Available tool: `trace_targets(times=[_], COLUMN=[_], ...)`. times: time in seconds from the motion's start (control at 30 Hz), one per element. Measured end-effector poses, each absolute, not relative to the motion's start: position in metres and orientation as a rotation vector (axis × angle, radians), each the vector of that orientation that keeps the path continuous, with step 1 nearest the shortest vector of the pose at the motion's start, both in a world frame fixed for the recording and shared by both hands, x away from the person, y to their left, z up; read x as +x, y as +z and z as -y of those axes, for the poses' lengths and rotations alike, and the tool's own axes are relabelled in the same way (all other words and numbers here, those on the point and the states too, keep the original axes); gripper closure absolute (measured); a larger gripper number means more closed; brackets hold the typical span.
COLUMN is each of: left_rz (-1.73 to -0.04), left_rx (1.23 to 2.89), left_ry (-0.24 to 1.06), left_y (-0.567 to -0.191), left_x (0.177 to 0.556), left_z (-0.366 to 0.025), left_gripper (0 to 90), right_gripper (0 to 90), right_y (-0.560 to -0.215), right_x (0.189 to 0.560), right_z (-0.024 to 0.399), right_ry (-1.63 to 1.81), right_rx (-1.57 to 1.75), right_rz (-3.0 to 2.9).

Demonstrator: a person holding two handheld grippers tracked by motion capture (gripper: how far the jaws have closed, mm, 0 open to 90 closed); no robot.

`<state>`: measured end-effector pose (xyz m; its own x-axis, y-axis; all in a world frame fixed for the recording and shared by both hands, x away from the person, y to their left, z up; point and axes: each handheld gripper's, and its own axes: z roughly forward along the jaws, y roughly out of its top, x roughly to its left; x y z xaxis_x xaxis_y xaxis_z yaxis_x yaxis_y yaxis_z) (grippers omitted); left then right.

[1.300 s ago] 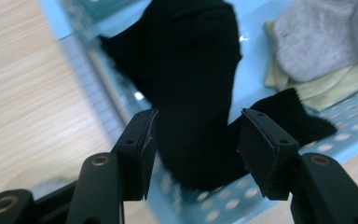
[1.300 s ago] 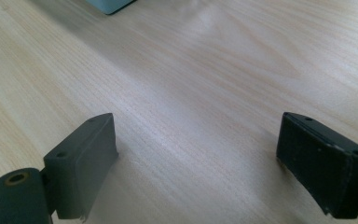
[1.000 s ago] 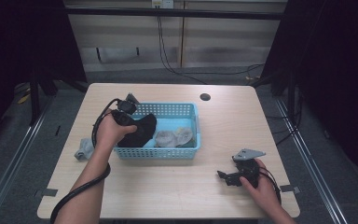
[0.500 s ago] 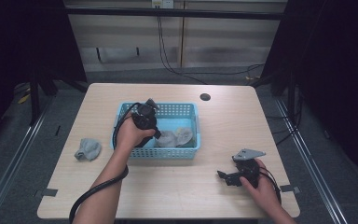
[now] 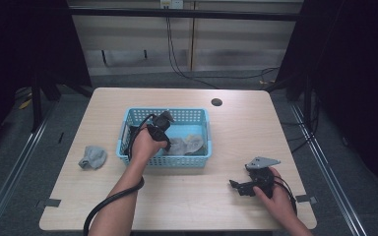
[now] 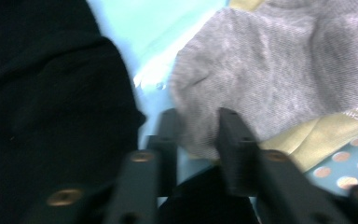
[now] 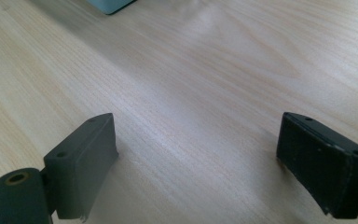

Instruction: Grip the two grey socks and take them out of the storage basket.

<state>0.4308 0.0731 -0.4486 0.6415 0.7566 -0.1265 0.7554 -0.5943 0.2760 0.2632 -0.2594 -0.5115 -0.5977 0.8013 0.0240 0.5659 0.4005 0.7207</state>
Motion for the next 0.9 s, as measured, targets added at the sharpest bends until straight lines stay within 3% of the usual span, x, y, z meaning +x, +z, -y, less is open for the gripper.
trace_targets(times=[0.07, 0.13, 0.6, 0.9], left_rz=[-1.232, -1.233, -1.366, -1.251], left_rx=[2.566, 2.569, 2.569, 2.561], left_ry=[-0.011, -0.01, 0.102, 0.019], left_y=[-0.445, -0.441, -0.409, -0.414], left_x=[0.431, 0.432, 0.436, 0.431], left_z=[-0.075, -0.078, -0.135, -0.104], left_gripper=[86.0, 88.2, 88.4, 82.8], right_gripper=[11.4, 11.4, 11.4, 11.4], right_y=[-0.512, -0.512, -0.512, -0.512], right_x=[0.263, 0.263, 0.263, 0.263], right_z=[0.259, 0.259, 0.259, 0.259], right_ry=[1.011, 1.011, 1.011, 1.011], right_rx=[1.187, 1.187, 1.187, 1.187], right_rz=[-2.336, -2.336, -2.336, -2.336])
